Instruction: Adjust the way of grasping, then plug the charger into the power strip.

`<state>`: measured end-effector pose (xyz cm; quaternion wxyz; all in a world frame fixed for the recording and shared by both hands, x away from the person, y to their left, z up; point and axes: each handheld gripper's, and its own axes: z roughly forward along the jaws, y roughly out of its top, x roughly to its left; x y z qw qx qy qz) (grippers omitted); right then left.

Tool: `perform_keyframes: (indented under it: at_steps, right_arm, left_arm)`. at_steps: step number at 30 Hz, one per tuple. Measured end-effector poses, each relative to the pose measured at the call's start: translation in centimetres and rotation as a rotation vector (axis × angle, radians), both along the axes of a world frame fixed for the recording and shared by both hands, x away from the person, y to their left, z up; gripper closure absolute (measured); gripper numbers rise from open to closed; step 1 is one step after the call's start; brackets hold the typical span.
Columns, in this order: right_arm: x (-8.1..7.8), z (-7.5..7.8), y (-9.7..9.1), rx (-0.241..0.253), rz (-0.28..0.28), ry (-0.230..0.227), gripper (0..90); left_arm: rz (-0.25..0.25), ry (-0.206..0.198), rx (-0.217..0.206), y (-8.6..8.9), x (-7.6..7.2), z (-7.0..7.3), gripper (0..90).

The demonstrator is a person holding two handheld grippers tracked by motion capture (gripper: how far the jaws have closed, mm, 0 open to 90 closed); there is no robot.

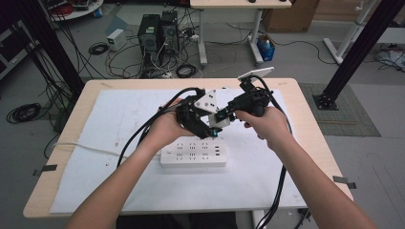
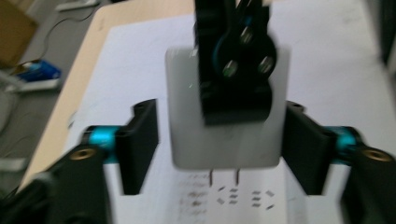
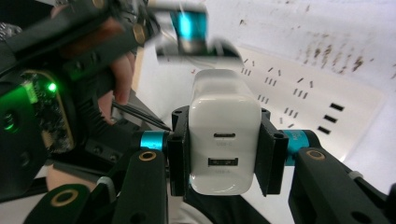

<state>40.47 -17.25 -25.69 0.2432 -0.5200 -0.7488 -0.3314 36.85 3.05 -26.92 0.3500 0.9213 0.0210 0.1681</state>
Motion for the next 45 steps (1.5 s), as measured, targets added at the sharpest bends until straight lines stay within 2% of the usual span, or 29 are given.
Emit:
perform_keyframes:
  at_steps: [2, 6, 8, 10, 12, 13, 15, 18, 19, 20, 25, 28, 32, 38, 43, 45]
  right_arm:
    - [0.1, 0.5, -0.4, -0.039, 0.004, -0.045, 62.3]
    - [-0.1, 2.2, -0.9, -0.236, 0.045, -0.209, 62.2]
    - [-0.2, 3.0, -0.8, -0.335, 0.097, -0.281, 62.2]
    - [-0.5, 3.8, -0.5, -0.429, 0.150, -0.357, 62.2]
    - [-0.9, 4.4, -0.1, -0.537, 0.196, -0.441, 62.2]
    - [-1.1, 4.7, 0.2, -0.585, 0.219, -0.473, 62.2]
    - [-1.3, 5.2, 0.7, -0.636, 0.268, -0.509, 62.2]
    - [-1.4, 5.6, 1.1, -0.653, 0.314, -0.538, 62.1]
    - [-1.4, 5.8, 1.3, -0.664, 0.323, -0.549, 62.1]
    - [-1.4, 5.8, 1.4, -0.665, 0.331, -0.552, 62.2]
    - [-1.4, 5.6, 2.0, -0.687, 0.403, -0.551, 62.1]
    - [-1.4, 5.4, 2.1, -0.690, 0.449, -0.553, 62.2]
    - [-1.4, 5.7, 2.2, -0.666, 0.472, -0.556, 62.2]
    - [-1.4, 5.6, 2.8, -0.675, 0.506, -0.550, 62.1]
    - [-0.9, 4.8, 3.9, -0.675, 0.548, -0.542, 62.2]
    - [-0.4, 4.2, 4.5, -0.681, 0.584, -0.535, 62.2]
  left_arm:
    - [0.041, 0.010, 0.019, 0.9, -0.1, 0.0, 26.0]
    - [0.102, 0.051, 0.116, 3.6, 0.1, 0.4, 23.7]
    - [0.144, 0.063, 0.172, 5.2, 0.3, 0.6, 23.7]
    - [0.184, 0.113, 0.228, 6.8, 0.5, 0.6, 23.7]
    - [0.236, 0.124, 0.279, 8.5, 0.6, 0.6, 23.7]
    - [0.256, 0.147, 0.308, 9.2, 0.7, 0.5, 23.7]
    - [0.290, 0.150, 0.348, 10.5, 0.7, 0.5, 23.7]
    - [0.325, 0.168, 0.373, 12.2, 0.9, 0.6, 23.7]
    - [0.325, 0.168, 0.373, 12.2, 0.9, 0.6, 23.7]
    - [0.331, 0.176, 0.379, 12.9, 0.9, 0.7, 23.7]
    - [0.334, 0.176, 0.388, 13.9, 0.7, 0.8, 23.7]
    - [0.339, 0.176, 0.390, 14.2, 0.6, 0.9, 23.7]
    - [0.337, 0.178, 0.386, 14.2, 0.4, 0.9, 23.7]
    - [0.326, 0.172, 0.388, 13.9, 0.0, 0.9, 23.7]
    - [0.322, 0.181, 0.382, 14.1, -0.2, 0.9, 23.7]
    - [0.324, 0.182, 0.379, 14.2, -0.3, 0.8, 23.7]
